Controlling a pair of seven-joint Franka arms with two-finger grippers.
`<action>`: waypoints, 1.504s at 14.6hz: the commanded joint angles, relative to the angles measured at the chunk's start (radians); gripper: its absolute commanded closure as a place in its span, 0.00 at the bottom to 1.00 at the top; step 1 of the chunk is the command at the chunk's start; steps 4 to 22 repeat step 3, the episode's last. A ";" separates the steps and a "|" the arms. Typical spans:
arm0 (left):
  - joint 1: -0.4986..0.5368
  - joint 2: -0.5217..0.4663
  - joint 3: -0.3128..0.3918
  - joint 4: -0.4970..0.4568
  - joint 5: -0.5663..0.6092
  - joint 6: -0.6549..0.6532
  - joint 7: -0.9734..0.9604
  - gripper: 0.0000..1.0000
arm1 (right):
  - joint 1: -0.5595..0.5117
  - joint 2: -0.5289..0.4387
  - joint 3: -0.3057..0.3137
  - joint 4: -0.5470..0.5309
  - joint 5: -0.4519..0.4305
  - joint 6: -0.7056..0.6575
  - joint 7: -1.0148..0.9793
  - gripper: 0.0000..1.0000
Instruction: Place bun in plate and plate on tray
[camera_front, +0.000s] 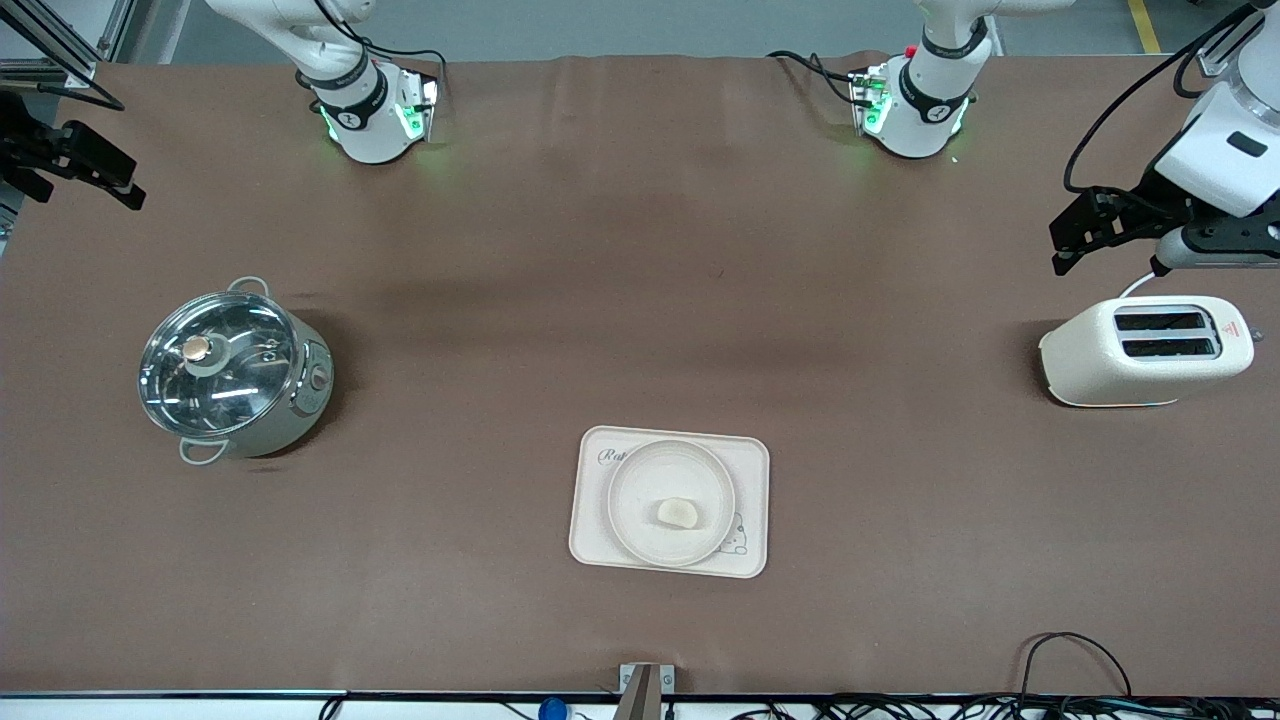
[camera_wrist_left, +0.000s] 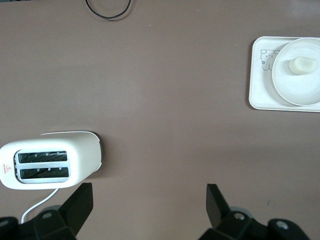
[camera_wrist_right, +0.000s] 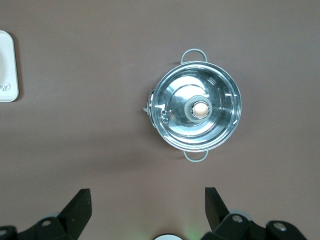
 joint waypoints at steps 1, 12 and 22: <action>0.003 0.005 0.002 0.023 -0.012 -0.019 0.015 0.00 | -0.017 -0.017 0.017 -0.023 -0.006 0.012 -0.008 0.00; 0.003 0.005 0.002 0.024 -0.014 -0.019 0.014 0.00 | -0.017 -0.017 0.017 -0.023 -0.006 0.009 -0.008 0.00; 0.003 0.005 0.002 0.024 -0.014 -0.019 0.014 0.00 | -0.017 -0.017 0.017 -0.023 -0.006 0.009 -0.008 0.00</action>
